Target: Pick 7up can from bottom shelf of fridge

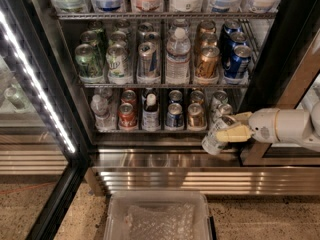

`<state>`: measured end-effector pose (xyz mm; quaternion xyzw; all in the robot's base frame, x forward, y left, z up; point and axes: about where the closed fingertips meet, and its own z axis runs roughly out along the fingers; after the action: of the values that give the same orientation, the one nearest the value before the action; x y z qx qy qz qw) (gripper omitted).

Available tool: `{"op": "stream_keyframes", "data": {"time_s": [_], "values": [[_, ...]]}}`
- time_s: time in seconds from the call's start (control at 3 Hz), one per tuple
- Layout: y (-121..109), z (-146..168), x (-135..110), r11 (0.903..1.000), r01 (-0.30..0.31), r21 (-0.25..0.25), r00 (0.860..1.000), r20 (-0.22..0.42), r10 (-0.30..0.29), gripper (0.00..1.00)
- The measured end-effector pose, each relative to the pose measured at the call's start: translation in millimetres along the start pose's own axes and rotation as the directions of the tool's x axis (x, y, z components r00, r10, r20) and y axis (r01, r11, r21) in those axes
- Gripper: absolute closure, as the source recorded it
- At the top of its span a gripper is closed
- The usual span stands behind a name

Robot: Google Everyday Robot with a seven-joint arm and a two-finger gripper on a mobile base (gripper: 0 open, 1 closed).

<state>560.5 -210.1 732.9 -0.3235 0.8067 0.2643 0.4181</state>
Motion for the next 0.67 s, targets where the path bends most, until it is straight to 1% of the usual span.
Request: {"op": "stream_keyframes", "data": {"time_s": [0.33,0.67], "values": [[52.4,-5.6,13.3,0.9705,-0.069,-0.231,0.998,-0.013,0.068,1.00],[60.3,-6.4,15.6,0.9635,-0.066,-0.260,0.998,-0.025,0.062,1.00]]}}
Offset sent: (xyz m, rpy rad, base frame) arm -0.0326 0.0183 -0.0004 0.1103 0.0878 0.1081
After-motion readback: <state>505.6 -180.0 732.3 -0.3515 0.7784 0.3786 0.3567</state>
